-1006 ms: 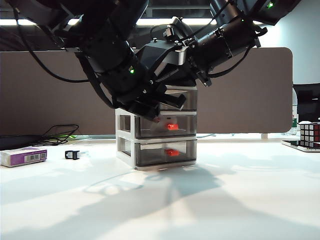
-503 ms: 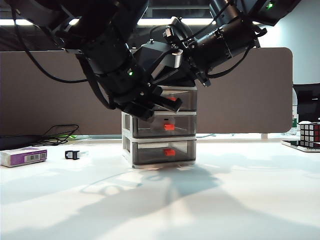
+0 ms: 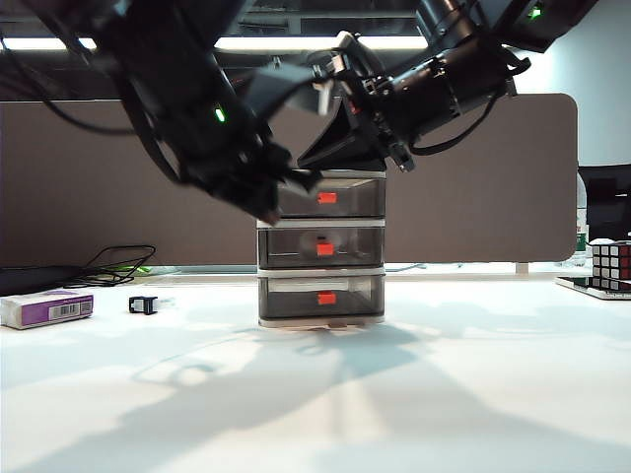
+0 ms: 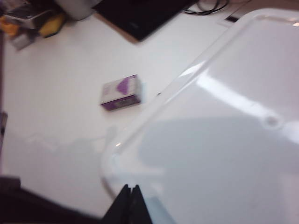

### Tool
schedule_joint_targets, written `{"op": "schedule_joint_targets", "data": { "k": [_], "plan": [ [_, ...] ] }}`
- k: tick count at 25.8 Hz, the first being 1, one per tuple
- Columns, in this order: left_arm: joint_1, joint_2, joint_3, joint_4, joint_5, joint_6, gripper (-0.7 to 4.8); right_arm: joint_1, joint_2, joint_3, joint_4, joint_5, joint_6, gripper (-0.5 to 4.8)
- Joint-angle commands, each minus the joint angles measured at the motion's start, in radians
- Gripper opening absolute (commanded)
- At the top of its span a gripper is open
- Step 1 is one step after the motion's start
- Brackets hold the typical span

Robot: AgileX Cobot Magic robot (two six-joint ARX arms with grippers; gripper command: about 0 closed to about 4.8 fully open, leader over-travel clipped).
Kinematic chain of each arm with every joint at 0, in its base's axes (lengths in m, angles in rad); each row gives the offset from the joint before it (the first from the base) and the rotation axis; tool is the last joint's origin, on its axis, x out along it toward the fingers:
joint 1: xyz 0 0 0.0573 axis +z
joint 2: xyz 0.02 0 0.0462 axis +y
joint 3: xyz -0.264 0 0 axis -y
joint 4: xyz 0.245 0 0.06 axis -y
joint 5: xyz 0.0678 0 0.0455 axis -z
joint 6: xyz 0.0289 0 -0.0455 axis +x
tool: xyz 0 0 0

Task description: Open the second layer of the drawer on the table, pick up the earphone case on the table and put it in, and finally close the drawer.

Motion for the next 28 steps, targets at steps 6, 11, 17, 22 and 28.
{"op": "schedule_joint_targets", "data": {
  "k": [6, 11, 17, 22, 28],
  "plan": [
    [-0.003, -0.325, 0.009, -0.121, 0.028, -0.008, -0.05, -0.021, -0.085, -0.001, -0.064, -0.025, -0.021, -0.05],
    [-0.003, -0.547, -0.111, -0.169, -0.018, -0.004, -0.05, -0.050, -0.230, -0.003, -0.117, 0.004, -0.043, -0.05],
    [-0.003, -0.860, -0.329, -0.150, -0.018, -0.129, -0.05, -0.073, -0.427, -0.096, -0.152, 0.081, -0.066, -0.05],
    [-0.003, -1.168, -0.523, -0.156, -0.039, -0.202, -0.05, -0.072, -0.661, -0.370, -0.060, 0.218, -0.064, -0.05],
    [-0.003, -1.380, -0.665, -0.169, -0.066, -0.262, -0.05, -0.071, -0.859, -0.693, 0.061, 0.291, -0.007, -0.05]
  ]
}}
